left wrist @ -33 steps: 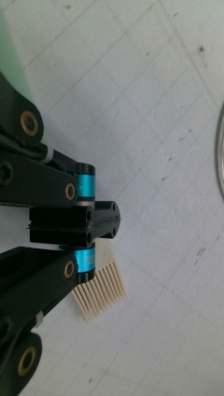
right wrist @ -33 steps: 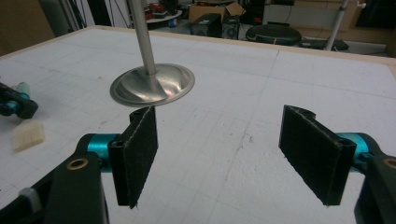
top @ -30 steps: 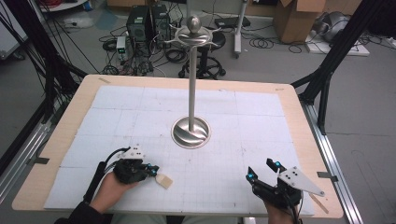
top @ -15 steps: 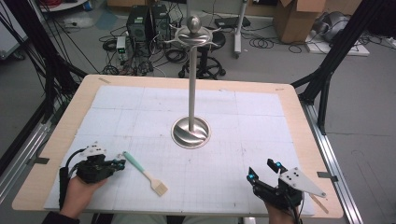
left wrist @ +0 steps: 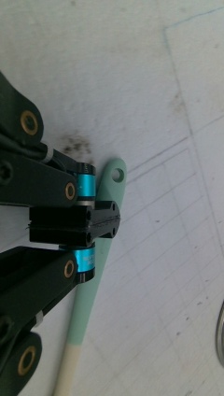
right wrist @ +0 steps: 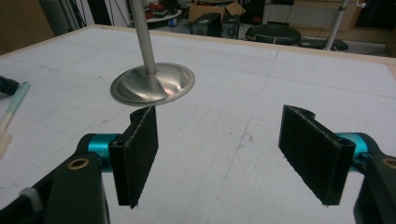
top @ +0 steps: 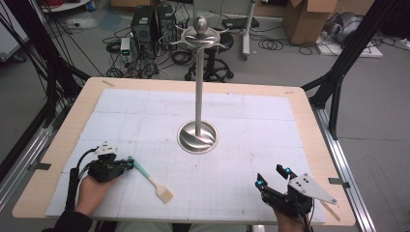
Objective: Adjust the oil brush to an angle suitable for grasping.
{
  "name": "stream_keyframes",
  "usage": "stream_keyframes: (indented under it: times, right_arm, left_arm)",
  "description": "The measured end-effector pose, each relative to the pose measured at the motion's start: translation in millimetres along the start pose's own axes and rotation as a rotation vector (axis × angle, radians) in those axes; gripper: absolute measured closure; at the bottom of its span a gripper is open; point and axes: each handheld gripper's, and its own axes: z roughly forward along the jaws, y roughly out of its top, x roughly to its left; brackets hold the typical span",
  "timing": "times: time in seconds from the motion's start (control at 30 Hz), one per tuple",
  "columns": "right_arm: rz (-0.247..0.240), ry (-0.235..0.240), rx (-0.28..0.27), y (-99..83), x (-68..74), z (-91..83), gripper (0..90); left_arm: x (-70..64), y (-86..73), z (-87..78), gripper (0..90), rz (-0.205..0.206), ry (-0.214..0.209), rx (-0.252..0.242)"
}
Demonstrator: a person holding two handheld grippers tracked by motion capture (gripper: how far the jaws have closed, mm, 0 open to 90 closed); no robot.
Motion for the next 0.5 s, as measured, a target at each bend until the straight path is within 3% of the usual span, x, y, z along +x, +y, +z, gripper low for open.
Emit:
stream_keyframes:
  times: [0.27, 0.4, 0.5]
  right_arm:
    - [-0.007, 0.002, 0.000, 0.2, -0.1, 1.5, 27.3]
    - [-0.002, 0.004, -0.006, 0.5, -0.4, 0.1, 27.4]
    - [-0.002, 0.006, -0.006, 0.6, 0.1, 0.2, 27.3]
  left_arm:
    - [-18.4, 33.8, 38.2, 89.4, 0.025, 0.001, 0.020]
    - [-29.3, 42.1, 52.7, 89.4, 0.022, -0.023, 0.008]
    - [-41.5, 46.3, 58.1, 89.5, 0.040, -0.070, 0.007]
